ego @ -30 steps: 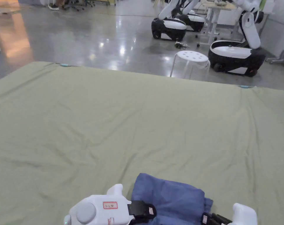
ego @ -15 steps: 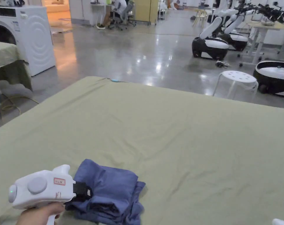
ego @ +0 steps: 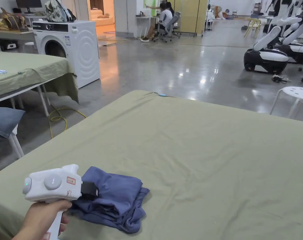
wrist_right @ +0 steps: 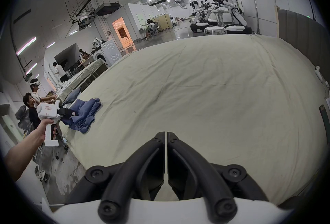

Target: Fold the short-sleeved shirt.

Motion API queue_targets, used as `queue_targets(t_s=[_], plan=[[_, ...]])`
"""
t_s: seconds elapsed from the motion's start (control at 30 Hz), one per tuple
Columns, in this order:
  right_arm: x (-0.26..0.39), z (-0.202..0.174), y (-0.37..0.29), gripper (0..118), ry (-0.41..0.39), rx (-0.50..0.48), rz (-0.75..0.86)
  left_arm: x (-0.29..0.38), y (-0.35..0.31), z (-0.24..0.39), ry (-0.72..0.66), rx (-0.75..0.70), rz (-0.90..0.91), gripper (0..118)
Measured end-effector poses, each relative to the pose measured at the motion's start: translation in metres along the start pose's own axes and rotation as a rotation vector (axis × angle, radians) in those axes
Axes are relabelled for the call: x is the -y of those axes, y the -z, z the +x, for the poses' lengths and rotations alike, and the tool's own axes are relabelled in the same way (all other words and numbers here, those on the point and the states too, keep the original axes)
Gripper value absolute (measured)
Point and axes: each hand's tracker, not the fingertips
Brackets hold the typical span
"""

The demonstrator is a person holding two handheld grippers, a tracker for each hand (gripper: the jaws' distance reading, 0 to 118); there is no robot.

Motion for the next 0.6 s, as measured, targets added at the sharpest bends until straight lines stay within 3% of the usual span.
queue_targets(t_s=[0.03,0.17,0.27,0.4,0.6], plan=[[-0.001,0.000,-0.003,4,-0.010,0.000,0.002,0.000,-0.013,0.004,0.016,-0.022,0.070,80],[-0.008,0.004,-0.017,4,-0.058,0.023,0.031,-0.001,-0.069,0.031,0.123,-0.102,0.305,80],[-0.023,0.013,-0.036,4,-0.068,0.031,0.080,0.011,-0.119,0.089,0.262,-0.142,0.497,80],[-0.060,0.021,-0.073,4,-0.128,0.087,0.229,0.031,-0.158,0.206,0.385,0.041,0.609,80],[-0.118,0.037,-0.119,4,-0.221,0.198,0.444,0.061,-0.167,0.364,0.433,0.267,0.657,80]])
